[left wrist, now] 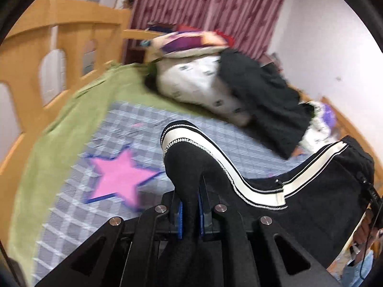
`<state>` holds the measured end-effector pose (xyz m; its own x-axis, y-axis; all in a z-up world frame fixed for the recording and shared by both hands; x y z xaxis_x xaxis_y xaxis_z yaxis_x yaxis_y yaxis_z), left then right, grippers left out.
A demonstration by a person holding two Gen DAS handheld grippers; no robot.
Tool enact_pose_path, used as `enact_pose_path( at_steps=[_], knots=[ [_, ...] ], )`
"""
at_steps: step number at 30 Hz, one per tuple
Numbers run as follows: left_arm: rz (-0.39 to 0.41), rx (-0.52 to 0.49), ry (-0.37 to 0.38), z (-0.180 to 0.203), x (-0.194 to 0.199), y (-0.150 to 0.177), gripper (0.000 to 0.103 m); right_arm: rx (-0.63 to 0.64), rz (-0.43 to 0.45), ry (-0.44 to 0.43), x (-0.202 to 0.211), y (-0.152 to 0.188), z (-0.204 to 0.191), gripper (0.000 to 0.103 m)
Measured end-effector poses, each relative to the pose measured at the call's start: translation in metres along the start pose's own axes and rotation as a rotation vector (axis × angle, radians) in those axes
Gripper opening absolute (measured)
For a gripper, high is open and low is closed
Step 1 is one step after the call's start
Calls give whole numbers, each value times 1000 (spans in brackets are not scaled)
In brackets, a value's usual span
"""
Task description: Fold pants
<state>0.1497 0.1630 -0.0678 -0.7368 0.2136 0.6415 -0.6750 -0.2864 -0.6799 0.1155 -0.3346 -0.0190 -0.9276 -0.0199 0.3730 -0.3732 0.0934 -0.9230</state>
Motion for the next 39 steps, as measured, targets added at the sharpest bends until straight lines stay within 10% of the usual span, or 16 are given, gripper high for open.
enact_pose_path(
  at_steps=[8, 14, 26, 35, 39],
  knots=[
    [-175, 45, -175, -86, -61, 72, 11, 33, -395, 75, -82, 124, 7, 12],
    [-180, 46, -269, -98, -64, 90, 51, -89, -577, -29, -75, 166, 34, 29],
    [-127, -4, -277, -77, -28, 110, 56, -325, -531, -5, -61, 154, 82, 68],
    [-97, -33, -191, -57, -19, 105, 64, -170, -281, 46, -55, 117, 72, 42],
    [-159, -37, -197, -54, -39, 117, 66, -105, -468, 95, -72, 153, 76, 46]
  ],
)
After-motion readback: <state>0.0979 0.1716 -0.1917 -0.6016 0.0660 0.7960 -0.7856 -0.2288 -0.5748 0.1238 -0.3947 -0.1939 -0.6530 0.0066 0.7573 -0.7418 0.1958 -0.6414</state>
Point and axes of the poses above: each gripper's, at about its wrist camera, not at the fingertips, and x roughly against the way its jaws point, z to its right, y to its underside, the point moved 2 cm from there along -x, roughly the way its jaws point, and after that the axes turned 7 degrees about x, right-handed, at the moved point
